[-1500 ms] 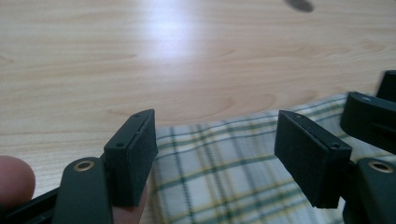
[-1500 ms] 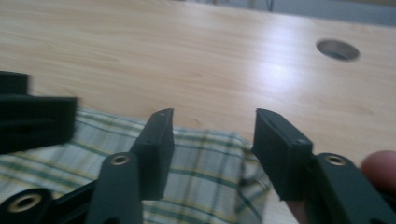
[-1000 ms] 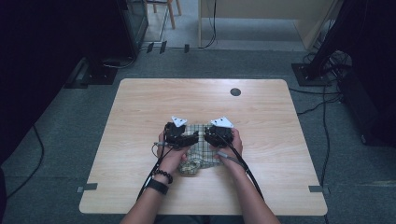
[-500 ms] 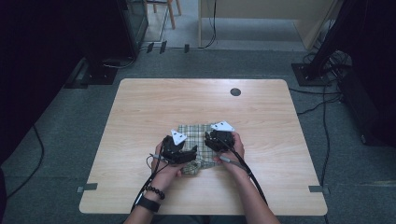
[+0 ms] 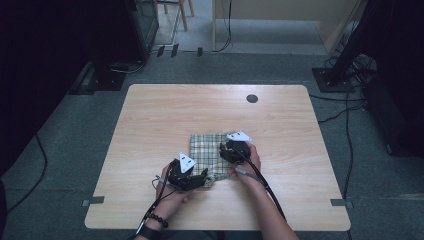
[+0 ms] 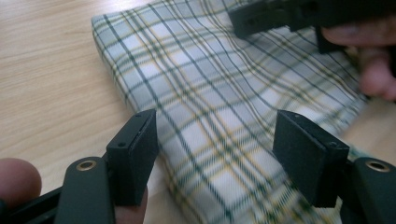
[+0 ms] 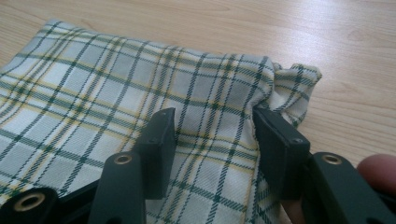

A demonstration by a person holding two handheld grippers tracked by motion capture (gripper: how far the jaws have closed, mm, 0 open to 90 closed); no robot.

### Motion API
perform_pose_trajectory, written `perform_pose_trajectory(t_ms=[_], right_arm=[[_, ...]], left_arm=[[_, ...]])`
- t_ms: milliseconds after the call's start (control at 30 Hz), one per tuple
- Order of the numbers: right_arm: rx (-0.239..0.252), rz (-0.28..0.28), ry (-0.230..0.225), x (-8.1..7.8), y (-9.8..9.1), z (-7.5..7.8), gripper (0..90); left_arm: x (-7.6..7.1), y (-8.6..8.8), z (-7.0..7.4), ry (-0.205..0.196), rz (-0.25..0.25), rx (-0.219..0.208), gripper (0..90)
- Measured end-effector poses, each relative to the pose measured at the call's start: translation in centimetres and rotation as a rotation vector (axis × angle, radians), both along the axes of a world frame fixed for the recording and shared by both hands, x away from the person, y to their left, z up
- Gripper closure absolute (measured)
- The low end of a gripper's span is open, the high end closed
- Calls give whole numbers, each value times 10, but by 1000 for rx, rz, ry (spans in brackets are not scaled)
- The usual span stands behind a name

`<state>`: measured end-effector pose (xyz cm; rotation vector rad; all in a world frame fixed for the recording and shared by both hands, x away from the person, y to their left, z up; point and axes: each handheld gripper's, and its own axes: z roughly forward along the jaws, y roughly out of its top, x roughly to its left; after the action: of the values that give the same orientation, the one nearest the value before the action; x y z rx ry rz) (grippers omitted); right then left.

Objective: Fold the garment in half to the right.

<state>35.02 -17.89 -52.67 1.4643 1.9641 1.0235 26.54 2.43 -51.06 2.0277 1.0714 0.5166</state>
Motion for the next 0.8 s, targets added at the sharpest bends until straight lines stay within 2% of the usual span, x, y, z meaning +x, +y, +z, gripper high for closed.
perform_pose_trajectory(t_ms=[33,167,233,567,733,800], right_arm=[[0,-2,0,0,0,0,498],[-4,-10,-1,0,1,0,498],[-3,-13,-2,0,1,0,497],[0,-34,-2,3,2,0,497],[5,-39,0,5,1,0,496],[5,-40,0,5,1,0,495]], left_arm=[[-2,2,-3,1,-4,8,313],[-3,12,-11,24,2,-34,312],[-3,15,-12,21,-1,-42,312],[-5,40,-9,20,-16,-115,311],[-8,57,-12,15,-21,-83,292],[-9,67,-13,11,-9,-73,283]])
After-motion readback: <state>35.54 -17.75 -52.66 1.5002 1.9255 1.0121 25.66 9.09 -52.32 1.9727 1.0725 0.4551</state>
